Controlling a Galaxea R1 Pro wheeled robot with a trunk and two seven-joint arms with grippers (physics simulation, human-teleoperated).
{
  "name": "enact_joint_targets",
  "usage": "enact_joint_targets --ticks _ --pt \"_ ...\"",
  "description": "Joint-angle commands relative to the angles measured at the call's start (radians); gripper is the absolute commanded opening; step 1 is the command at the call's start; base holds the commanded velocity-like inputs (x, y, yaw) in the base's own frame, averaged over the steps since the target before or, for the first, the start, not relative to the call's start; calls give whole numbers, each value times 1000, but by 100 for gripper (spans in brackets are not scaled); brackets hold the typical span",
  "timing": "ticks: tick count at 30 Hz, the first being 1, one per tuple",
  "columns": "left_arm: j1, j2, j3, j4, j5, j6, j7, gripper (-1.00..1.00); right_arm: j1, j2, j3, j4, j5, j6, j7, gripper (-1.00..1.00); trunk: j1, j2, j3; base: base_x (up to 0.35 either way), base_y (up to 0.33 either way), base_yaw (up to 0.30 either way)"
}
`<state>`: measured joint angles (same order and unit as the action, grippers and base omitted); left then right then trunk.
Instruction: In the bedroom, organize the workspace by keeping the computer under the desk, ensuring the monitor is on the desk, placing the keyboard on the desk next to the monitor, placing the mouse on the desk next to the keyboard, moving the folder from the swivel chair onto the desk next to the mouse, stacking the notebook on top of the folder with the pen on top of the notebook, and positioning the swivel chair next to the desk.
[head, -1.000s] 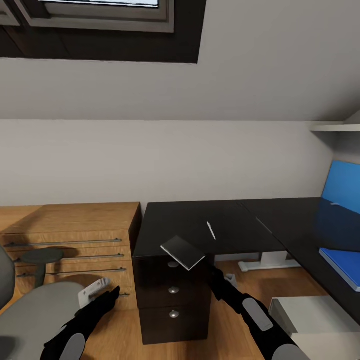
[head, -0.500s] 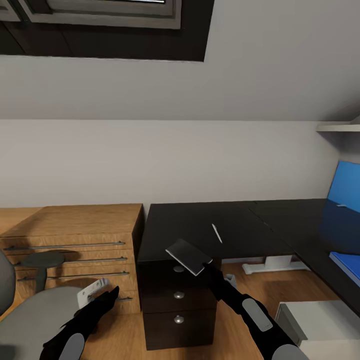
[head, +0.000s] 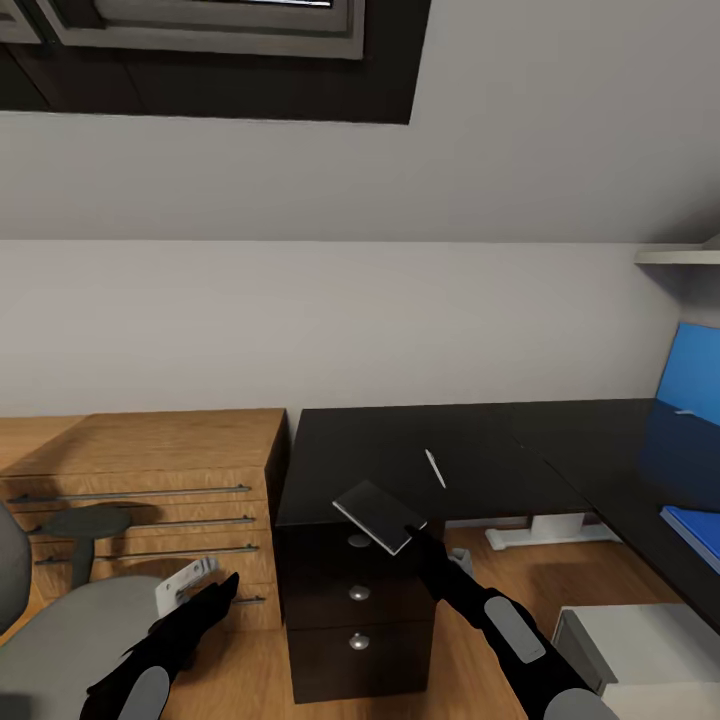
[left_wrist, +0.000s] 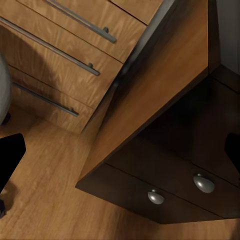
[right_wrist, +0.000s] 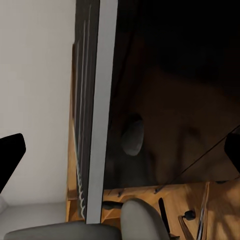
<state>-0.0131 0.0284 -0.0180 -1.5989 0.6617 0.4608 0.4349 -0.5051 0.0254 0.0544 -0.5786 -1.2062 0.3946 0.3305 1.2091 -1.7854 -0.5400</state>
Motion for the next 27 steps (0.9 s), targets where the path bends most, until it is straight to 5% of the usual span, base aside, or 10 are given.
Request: enact_joint_targets --ticks 1,27 --pt "-1 1 -2 -1 10 1 10 100 0 0 1 0 -6 3 1 100 0 -1 -1 0 0 0" --pt "-1 1 -4 -2 10 1 8 100 0 -1 2 0 -6 3 1 100 0 -1 -1 21 31 0"
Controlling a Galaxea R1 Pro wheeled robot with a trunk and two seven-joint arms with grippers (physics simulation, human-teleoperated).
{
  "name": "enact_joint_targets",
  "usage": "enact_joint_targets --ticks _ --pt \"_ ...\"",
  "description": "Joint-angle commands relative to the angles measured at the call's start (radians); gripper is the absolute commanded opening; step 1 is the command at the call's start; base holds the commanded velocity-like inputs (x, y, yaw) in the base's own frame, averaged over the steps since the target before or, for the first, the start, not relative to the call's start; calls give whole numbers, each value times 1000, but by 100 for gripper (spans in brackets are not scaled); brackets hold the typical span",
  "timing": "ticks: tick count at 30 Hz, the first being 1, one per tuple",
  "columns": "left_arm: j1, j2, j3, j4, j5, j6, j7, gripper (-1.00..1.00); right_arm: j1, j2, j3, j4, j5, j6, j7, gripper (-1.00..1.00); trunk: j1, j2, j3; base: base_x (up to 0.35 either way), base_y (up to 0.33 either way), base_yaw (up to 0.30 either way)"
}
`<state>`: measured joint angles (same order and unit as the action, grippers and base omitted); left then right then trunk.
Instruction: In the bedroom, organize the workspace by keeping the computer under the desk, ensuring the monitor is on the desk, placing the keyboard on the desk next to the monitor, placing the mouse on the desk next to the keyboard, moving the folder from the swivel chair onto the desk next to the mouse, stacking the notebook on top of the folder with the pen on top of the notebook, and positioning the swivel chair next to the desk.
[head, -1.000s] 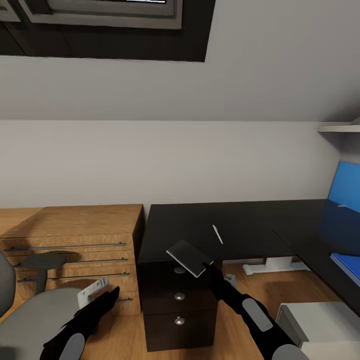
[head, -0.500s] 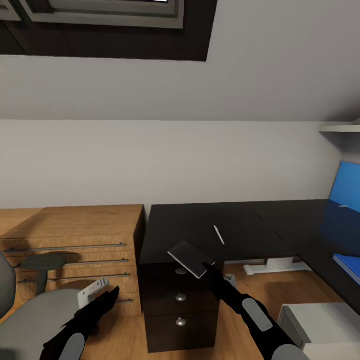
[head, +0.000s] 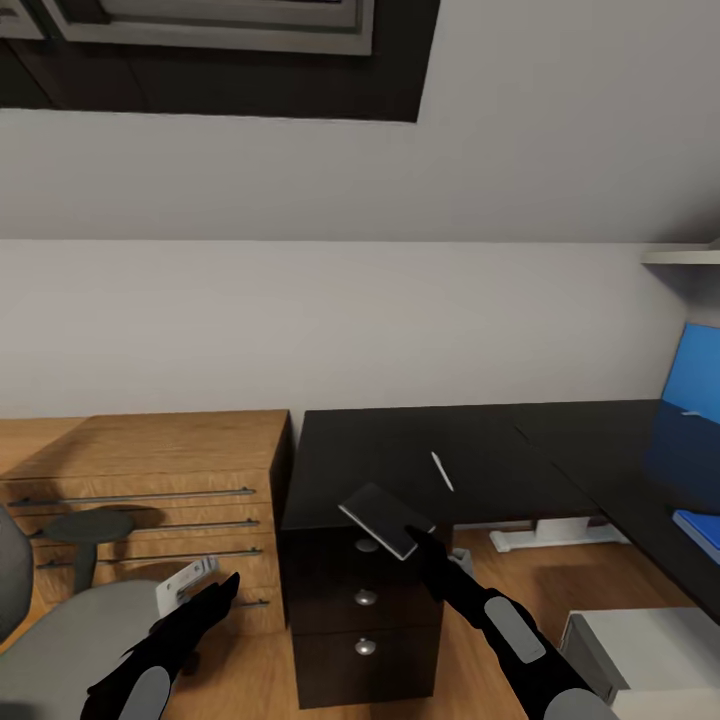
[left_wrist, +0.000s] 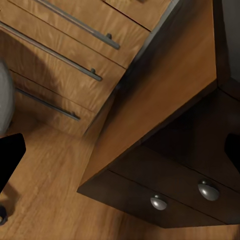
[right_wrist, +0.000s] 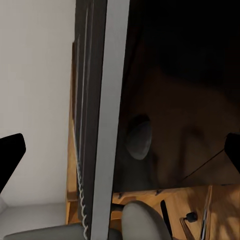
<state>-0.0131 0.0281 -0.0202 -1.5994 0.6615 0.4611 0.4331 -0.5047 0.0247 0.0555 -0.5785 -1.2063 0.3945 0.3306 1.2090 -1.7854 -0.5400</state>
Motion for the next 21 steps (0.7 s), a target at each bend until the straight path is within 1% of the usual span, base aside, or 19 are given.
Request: enact_joint_targets --ticks 1,8,21 --pt "-1 1 -2 -1 10 1 10 100 -1 0 1 0 -6 3 1 100 0 -1 -1 48 121 0" --pt "-1 1 -3 -1 10 1 10 100 -1 0 1 0 -6 3 1 100 0 -1 -1 56 114 0" --pt "-1 1 -3 -1 10 1 10 100 -1 0 1 0 -6 3 0 100 0 -1 -1 5 10 0"
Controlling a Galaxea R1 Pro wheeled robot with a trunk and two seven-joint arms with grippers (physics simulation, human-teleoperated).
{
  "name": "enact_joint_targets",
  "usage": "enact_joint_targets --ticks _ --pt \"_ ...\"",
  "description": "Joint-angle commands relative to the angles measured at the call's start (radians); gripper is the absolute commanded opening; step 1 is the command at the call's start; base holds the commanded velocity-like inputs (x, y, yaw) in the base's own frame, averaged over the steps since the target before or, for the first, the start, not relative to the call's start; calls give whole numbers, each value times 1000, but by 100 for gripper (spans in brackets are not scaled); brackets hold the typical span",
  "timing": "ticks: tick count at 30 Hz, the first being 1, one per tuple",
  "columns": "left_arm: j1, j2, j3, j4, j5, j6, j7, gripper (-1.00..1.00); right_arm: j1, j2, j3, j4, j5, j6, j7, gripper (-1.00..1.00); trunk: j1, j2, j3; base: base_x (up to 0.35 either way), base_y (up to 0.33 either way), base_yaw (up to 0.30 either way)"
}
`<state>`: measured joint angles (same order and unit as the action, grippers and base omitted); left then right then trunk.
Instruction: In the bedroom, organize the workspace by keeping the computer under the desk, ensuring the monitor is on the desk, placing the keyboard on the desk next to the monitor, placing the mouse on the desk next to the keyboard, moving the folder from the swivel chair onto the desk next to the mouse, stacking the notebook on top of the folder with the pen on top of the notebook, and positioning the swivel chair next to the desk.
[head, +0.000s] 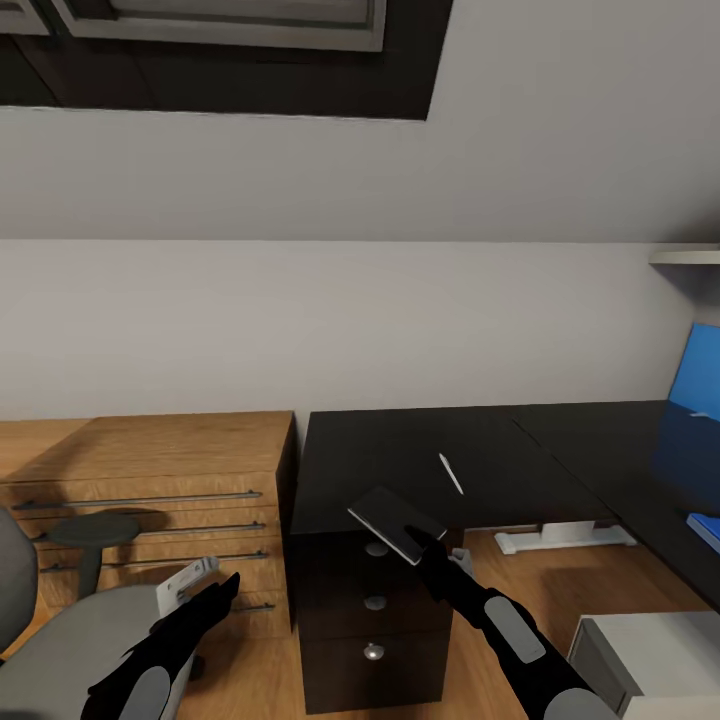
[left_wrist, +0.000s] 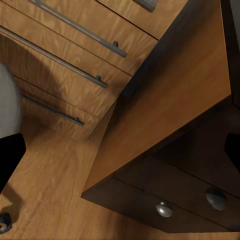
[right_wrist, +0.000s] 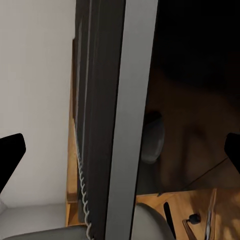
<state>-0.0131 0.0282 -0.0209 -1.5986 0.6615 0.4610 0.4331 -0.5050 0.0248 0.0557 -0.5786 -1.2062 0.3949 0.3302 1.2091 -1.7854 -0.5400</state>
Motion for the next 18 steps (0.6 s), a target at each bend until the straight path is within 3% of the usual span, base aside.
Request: enact_joint_targets --ticks 1,18 --pt "-1 1 -2 -1 10 1 10 100 0 0 2 0 -6 3 0 -100 0 -1 -1 0 0 0" --pt "-1 0 -2 -1 10 1 10 100 0 0 4 0 -1 2 1 -100 0 -1 -1 0 0 0"
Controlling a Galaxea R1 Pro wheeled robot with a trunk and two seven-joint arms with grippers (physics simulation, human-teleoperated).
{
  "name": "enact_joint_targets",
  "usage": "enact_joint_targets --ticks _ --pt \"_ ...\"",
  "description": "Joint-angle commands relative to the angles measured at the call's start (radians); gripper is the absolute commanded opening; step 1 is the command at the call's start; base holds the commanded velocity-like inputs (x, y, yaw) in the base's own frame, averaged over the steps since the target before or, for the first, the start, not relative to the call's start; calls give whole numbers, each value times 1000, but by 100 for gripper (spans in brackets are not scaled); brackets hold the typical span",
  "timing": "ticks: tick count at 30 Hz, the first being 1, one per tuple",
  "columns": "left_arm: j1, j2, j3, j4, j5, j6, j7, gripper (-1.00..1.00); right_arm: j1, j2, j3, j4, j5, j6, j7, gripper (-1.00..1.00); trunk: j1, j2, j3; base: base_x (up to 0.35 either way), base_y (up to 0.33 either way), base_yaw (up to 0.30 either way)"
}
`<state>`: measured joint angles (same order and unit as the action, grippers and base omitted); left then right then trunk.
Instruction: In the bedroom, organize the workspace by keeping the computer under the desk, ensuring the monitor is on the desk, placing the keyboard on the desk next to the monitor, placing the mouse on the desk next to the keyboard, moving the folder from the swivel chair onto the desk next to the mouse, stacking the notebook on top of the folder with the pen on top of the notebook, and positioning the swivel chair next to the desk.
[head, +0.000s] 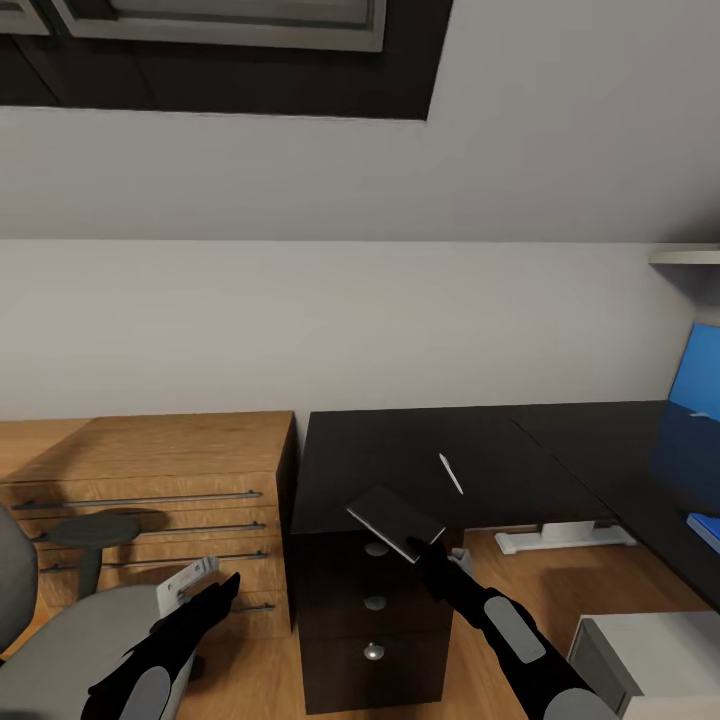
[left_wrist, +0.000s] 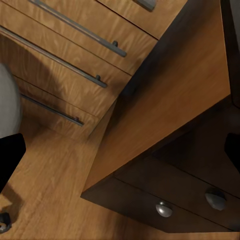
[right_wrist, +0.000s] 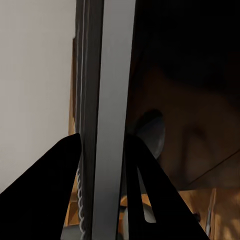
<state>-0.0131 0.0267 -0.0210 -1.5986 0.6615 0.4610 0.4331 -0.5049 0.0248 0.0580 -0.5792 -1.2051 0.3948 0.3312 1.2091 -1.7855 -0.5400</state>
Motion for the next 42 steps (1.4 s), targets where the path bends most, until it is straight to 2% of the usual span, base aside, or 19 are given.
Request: enact_joint_targets --ticks 1,5,16,22,24,34,36,37,42 --pt "-1 1 -2 -1 10 1 10 100 0 0 2 1 -2 2 0 -100 0 -1 -1 0 0 0" --pt "-1 1 -2 -1 10 1 10 100 -1 0 2 1 -2 2 0 -100 0 -1 -1 0 0 0" --pt "-1 1 -2 2 10 0 11 100 0 -2 3 -4 -1 1 1 -100 -42 76 33 0 0 0" --pt "-1 1 -2 43 5 -4 12 100 0 -3 3 -17 1 -5 3 -100 -65 118 52 0 0 0" --pt "-1 1 -2 68 6 -5 13 100 0 -5 3 -70 2 -7 3 -100 -73 132 58 0 0 0" --pt "-1 -2 -6 113 3 -5 14 100 5 -13 3 -154 11 -8 6 -100 -111 202 90 0 0 0" --pt "-1 -2 -7 142 2 -5 14 100 11 -21 3 -179 25 -8 7 -100 -119 216 96 0 0 0" --pt "-1 -1 -7 192 1 -6 15 100 33 -29 3 -225 67 -8 9 -100 -123 223 99 0 0 0" --pt "-1 -1 -7 251 0 -9 14 100 53 -38 3 -269 118 -5 13 -100 -142 258 115 0 0 0"
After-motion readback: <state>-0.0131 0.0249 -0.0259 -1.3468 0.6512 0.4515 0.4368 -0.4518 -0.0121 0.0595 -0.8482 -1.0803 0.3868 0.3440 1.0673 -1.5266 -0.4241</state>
